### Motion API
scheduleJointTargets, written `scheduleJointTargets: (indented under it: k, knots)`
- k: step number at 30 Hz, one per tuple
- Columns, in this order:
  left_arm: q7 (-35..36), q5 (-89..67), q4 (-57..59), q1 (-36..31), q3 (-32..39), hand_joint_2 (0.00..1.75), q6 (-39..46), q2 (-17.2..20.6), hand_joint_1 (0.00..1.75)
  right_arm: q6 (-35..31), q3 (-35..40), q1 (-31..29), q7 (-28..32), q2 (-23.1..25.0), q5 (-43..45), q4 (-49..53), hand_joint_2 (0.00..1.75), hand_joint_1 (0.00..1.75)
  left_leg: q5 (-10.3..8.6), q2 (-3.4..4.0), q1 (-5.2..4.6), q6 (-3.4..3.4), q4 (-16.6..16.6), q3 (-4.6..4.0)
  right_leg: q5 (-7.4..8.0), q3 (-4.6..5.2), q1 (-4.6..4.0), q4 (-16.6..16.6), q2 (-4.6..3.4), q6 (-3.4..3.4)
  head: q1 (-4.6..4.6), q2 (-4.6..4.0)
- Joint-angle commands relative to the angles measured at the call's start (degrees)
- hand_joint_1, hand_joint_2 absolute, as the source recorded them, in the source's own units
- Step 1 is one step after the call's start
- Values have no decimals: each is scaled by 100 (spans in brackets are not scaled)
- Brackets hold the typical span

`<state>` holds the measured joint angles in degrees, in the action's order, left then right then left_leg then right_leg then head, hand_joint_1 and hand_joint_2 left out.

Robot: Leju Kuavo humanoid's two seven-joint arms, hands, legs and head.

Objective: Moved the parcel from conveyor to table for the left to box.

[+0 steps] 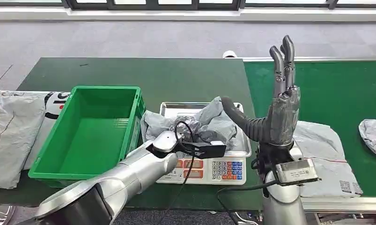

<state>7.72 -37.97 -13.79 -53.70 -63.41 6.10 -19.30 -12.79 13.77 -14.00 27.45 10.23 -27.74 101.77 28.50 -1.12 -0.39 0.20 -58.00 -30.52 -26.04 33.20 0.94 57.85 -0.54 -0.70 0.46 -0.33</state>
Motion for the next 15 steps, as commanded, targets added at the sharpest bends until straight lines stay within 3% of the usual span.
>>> scheduleJointTargets:
  k: [1, 6, 10, 12, 15]
  knots:
    - [20, -18, 222, 41, -99, 175, -27, 131, 175, -17, 74, -164, -3, -121, 14, -339, 175, 0, -6, 23, 6, -7, 10, -4, 13, 7, -7, -14, -12, 5, 0, 0]
    - [28, -22, 194, 53, -65, 175, 98, 143, 175, -29, 77, -160, -6, -122, 13, -340, 175, 0, -11, 28, 7, -10, 19, -7, 20, 13, -7, -22, -14, 8, 0, 0]
    - [471, -625, 57, -61, 76, 175, 2126, 177, 175, -230, 101, 53, 2, -198, -29, -221, 175, 0, -6, 17, 6, -7, 8, -10, 12, 13, -6, -11, -7, 6, 0, 0]
    - [347, -760, -72, -105, 459, 175, 2514, 294, 175, -363, 102, 147, 22, -242, -41, -172, 175, 0, -13, 21, 11, -11, 15, -21, 21, 24, -12, -22, -4, 8, 0, 0]
    - [165, -1003, -138, -160, 661, 175, 2413, 315, 175, -484, 66, 351, 37, -314, -83, -29, 175, 0, -12, 16, 12, -12, 15, -30, 17, 31, -13, -23, -2, 8, 0, 0]
